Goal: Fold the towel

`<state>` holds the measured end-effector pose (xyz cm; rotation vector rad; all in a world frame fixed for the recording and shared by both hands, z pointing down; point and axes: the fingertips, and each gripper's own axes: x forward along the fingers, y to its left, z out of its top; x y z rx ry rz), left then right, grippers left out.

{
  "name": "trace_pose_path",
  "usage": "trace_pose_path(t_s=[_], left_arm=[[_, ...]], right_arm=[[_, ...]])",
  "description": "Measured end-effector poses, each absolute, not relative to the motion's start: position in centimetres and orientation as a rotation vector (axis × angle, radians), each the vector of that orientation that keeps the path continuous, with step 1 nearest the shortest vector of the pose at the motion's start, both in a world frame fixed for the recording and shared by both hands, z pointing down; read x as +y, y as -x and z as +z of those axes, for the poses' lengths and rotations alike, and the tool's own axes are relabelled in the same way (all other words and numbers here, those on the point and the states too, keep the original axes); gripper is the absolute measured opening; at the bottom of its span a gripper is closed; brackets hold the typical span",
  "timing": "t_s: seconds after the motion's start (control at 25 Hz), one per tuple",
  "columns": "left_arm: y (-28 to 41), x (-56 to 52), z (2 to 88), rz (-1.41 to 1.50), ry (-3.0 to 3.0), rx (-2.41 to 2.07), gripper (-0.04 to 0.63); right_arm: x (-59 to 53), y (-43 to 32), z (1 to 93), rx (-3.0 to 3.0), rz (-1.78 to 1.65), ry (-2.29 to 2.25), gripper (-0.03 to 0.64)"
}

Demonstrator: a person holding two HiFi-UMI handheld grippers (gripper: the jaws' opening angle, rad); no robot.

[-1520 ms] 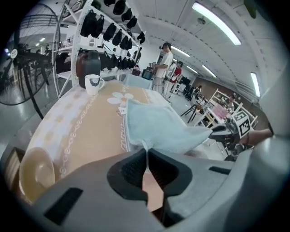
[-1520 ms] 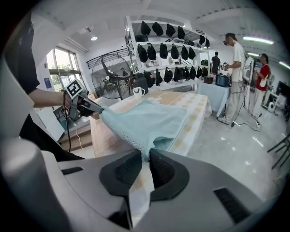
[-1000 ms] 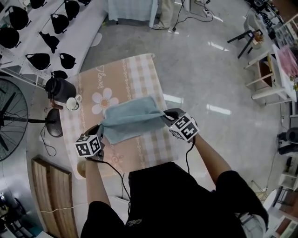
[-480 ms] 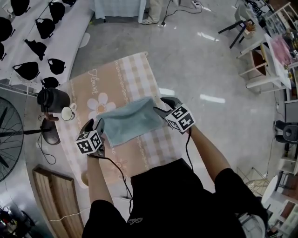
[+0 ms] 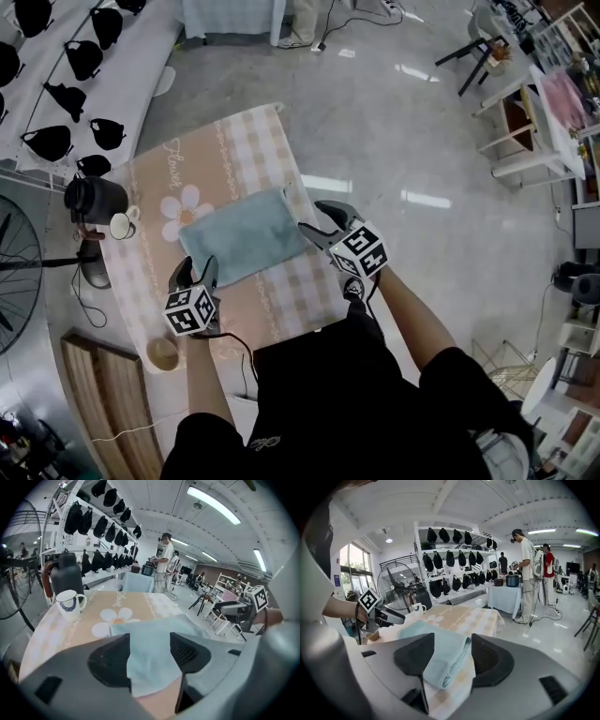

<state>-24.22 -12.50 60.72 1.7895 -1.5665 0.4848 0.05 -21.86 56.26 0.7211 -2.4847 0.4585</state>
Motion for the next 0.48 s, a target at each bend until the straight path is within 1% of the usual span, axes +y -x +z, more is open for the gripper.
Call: trace_pose_path(t_s=[0.24,0.48], left_arm=[[16.4,-11.3,58.6,0.489,-1.803,-1.630,0.249],[6.8,-8.5,56.1,0.408,-1.726,-1.755,0.249]], right_arm=[[-20.7,-4.5,53.8,-2.588,0.411,-0.623,0.225],[-18.4,-11.0,51.3,-2.678,0.336,-0.479,0.225]])
